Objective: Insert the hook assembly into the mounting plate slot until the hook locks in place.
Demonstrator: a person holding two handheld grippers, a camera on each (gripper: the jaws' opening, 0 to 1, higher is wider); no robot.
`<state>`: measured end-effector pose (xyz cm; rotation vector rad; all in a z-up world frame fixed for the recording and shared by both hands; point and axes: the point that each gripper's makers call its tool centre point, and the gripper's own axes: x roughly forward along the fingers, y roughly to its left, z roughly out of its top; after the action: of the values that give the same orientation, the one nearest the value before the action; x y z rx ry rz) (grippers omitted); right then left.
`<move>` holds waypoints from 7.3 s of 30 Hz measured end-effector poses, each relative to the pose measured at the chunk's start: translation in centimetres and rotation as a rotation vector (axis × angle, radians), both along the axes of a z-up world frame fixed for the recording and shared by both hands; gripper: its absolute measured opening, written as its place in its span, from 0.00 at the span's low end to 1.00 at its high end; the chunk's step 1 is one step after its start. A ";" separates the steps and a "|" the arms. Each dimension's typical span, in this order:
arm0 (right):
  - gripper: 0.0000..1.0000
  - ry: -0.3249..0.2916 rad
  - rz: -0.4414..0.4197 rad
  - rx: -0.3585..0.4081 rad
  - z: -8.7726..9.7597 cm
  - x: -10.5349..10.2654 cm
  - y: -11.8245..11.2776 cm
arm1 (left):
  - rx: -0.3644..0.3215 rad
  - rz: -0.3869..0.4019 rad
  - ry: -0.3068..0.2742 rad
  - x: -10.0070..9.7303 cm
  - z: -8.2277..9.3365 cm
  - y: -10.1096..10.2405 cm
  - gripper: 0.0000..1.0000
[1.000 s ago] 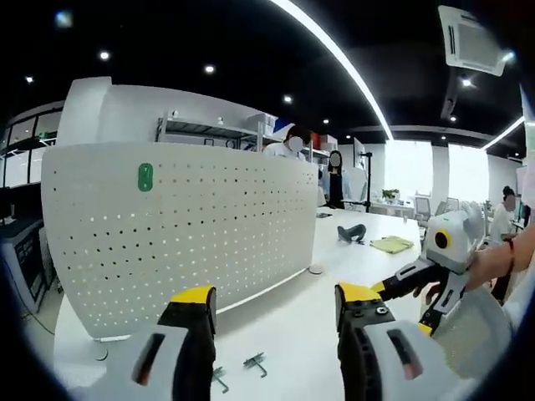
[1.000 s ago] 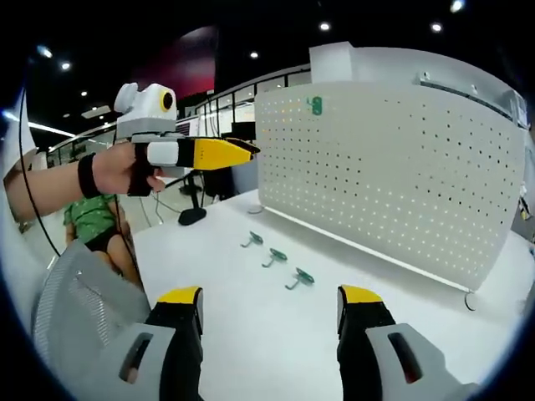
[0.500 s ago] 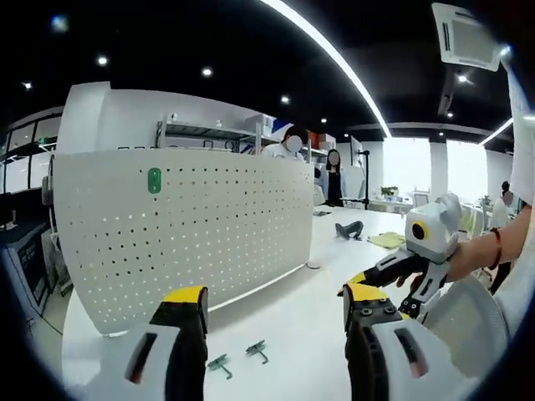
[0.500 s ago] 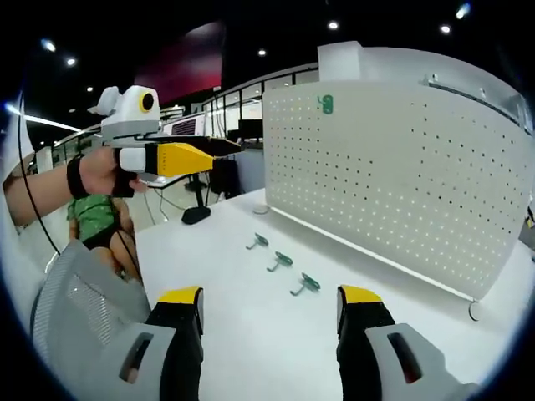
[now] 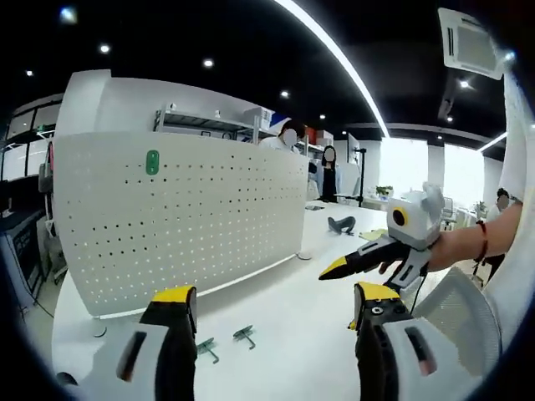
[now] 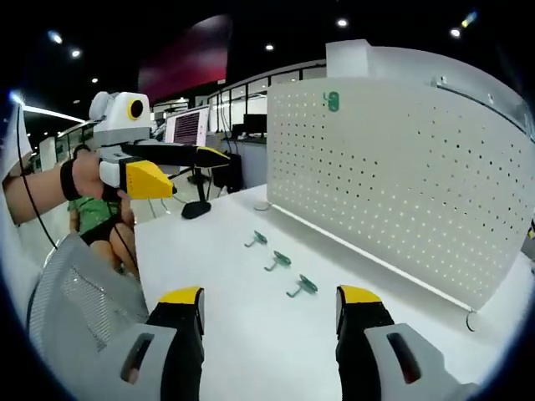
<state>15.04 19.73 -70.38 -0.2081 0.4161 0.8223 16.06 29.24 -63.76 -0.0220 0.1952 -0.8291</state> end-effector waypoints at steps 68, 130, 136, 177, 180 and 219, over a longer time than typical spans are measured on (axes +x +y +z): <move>0.59 0.119 0.066 -0.108 -4.9 4.5 1.7 | -0.020 0.017 0.102 -1.2 -4.3 0.8 0.87; 0.37 0.200 0.132 -0.196 -8.2 7.4 2.1 | -0.029 -0.008 0.135 -3.0 -5.4 -0.2 0.85; 0.36 0.200 0.144 -0.213 -8.4 7.8 2.4 | -0.015 -0.017 0.141 -3.3 -5.7 -0.3 0.84; 0.33 0.231 0.230 -0.330 -11.4 9.9 3.6 | 0.003 -0.041 0.132 -2.8 -5.6 -0.6 0.85; 0.33 0.231 0.242 -0.345 -11.6 10.2 3.6 | 0.000 -0.037 0.142 -2.9 -5.8 -0.6 0.84; 0.17 0.201 0.388 -0.555 -14.6 11.8 4.1 | 0.005 -0.084 0.149 -4.1 -6.0 -1.5 0.81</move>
<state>26.82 23.79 -84.94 -0.7426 0.8077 1.0997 11.97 27.76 -69.80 -0.0713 0.3400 -0.9111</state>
